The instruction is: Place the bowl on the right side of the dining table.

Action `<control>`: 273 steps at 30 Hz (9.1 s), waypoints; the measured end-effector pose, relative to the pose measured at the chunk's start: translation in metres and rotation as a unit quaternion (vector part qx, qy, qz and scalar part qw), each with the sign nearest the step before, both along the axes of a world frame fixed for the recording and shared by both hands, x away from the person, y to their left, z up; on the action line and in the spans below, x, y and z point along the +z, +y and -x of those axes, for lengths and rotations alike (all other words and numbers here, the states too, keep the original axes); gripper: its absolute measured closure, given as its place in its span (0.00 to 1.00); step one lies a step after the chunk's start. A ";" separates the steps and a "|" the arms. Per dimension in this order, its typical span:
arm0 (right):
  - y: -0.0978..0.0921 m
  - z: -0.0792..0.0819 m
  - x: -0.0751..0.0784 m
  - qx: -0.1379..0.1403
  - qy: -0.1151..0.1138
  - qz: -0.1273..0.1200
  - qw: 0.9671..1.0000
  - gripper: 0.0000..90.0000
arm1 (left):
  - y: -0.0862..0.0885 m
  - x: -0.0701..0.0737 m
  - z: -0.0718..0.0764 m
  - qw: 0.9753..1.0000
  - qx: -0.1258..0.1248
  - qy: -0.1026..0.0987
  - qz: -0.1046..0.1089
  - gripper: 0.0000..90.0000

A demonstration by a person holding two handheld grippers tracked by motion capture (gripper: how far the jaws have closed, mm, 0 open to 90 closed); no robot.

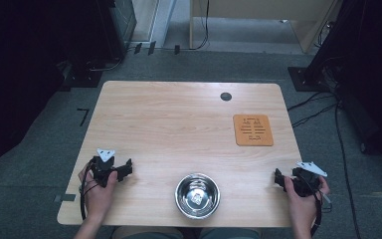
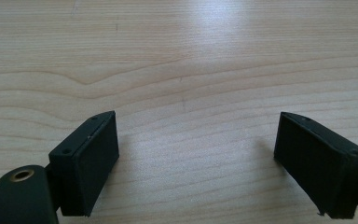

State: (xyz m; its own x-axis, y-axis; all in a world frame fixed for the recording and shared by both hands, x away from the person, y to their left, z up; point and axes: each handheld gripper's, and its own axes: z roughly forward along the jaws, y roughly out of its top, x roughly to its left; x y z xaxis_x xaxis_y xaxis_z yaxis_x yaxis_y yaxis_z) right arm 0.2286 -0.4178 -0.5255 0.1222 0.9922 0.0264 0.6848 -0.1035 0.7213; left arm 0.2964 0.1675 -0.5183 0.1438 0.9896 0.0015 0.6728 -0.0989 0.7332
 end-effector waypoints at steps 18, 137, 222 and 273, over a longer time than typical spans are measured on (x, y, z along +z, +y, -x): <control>0.004 -0.006 0.000 -0.017 0.009 -0.001 1.000 0.00 | 0.000 0.000 0.002 1.000 -0.004 0.000 0.000 0.15; 0.118 0.010 0.033 0.117 -0.058 -0.020 0.991 0.14 | 0.000 0.000 0.003 1.000 -0.004 0.000 0.001 0.15; 0.176 0.021 0.035 0.238 -0.072 -0.086 0.965 0.18 | 0.000 0.000 0.003 1.000 -0.004 -0.001 0.001 0.15; 0.188 0.017 0.014 0.294 0.011 -0.185 0.938 0.92 | 0.000 0.000 0.002 1.000 -0.004 -0.001 0.001 0.15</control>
State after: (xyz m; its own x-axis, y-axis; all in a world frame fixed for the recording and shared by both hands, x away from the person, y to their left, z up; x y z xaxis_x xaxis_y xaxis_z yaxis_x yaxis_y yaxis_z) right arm 0.2118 -0.2303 -0.5112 -0.4385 0.8115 0.3863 0.7160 0.0556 0.6959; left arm 0.2939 0.1679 -0.5184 0.1513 0.9885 0.0004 0.6712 -0.1031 0.7340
